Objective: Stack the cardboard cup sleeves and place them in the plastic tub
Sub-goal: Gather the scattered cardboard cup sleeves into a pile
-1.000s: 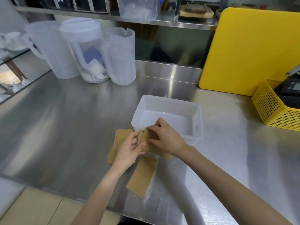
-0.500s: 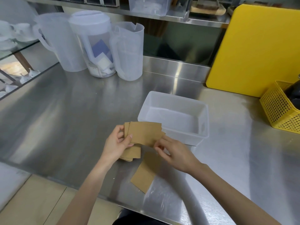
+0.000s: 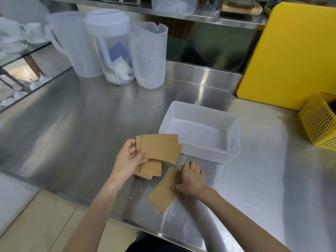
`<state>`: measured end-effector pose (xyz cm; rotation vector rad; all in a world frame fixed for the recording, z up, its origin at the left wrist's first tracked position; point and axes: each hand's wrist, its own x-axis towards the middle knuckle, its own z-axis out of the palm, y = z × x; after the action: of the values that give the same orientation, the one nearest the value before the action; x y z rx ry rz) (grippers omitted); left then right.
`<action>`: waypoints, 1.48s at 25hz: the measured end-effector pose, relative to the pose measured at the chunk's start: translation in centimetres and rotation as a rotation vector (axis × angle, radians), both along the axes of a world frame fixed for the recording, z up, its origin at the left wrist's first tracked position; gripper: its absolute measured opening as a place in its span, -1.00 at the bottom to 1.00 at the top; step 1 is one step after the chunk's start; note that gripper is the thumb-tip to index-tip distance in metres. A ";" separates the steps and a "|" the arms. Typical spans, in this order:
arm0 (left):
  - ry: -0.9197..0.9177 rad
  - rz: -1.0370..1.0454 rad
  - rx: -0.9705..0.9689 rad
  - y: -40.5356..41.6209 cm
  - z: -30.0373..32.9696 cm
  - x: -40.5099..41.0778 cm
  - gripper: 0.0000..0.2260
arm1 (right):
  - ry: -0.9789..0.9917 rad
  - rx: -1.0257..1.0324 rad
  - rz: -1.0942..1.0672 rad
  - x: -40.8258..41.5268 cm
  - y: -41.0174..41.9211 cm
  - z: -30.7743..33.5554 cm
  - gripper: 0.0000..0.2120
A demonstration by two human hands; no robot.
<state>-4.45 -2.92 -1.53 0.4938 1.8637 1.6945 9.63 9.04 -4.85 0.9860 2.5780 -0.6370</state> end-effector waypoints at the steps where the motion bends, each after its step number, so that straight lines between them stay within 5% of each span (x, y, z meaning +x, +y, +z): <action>1: -0.001 -0.002 -0.002 0.0 0.0 0.0 -0.89 | 0.013 -0.006 -0.013 0.0 -0.1 0.0 -0.47; 12: -0.006 -0.020 0.023 0.1 -0.4 0.6 -0.88 | 0.568 -0.458 -0.406 3.9 2.5 1.2 -0.83; 18: -0.024 -0.055 0.045 0.6 -0.2 1.0 -0.85 | 0.752 -0.344 -0.378 4.2 4.8 5.5 -0.88; 27: -0.016 -0.151 0.026 2.1 -0.5 2.3 -0.86 | 0.729 -0.168 -0.071 -0.9 3.2 7.9 -0.85; 37: 0.052 -0.216 -0.036 2.6 -0.1 3.2 -0.80 | 0.690 -0.113 -0.057 -2.0 2.1 6.7 -0.83</action>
<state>-1.23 -0.29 -1.67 0.7035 1.8020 1.5169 7.59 11.10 1.83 0.9188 3.0378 -1.3168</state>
